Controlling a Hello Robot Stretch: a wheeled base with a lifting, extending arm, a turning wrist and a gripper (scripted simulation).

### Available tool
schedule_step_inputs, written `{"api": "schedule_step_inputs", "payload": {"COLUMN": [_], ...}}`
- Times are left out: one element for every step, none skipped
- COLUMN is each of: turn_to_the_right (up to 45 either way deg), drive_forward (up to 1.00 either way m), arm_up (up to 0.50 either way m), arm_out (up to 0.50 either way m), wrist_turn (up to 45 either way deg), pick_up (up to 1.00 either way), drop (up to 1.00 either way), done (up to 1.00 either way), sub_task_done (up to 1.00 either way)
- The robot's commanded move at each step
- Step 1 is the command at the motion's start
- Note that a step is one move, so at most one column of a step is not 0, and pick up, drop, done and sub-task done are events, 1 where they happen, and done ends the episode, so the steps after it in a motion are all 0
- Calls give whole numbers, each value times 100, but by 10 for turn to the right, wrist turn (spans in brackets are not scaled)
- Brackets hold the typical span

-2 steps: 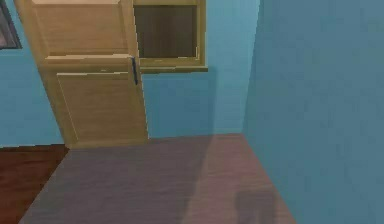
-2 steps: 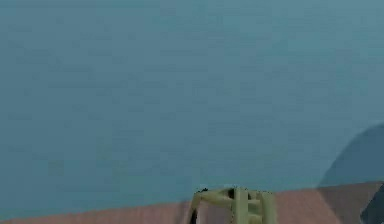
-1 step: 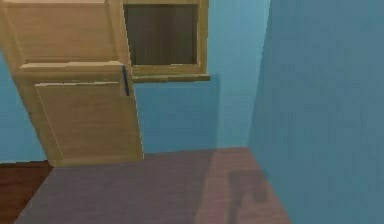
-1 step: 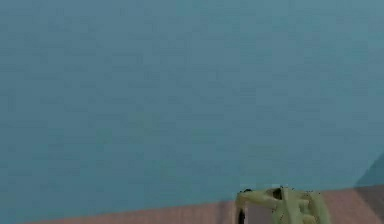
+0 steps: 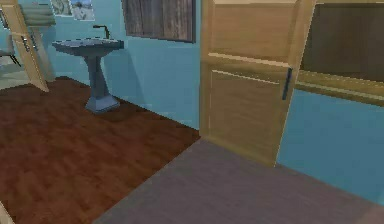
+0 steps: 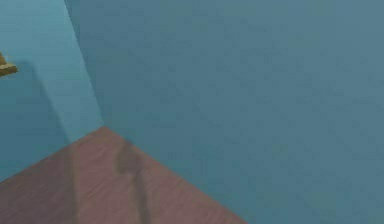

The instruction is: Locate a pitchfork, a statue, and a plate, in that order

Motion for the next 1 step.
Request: {"api": "schedule_step_inputs", "payload": {"turn_to_the_right": [0], "drive_forward": [35], "arm_up": [0], "arm_out": [0], "wrist_turn": [0], "pick_up": [0], "drop": [0], "done": [0], "sub_task_done": [0]}}
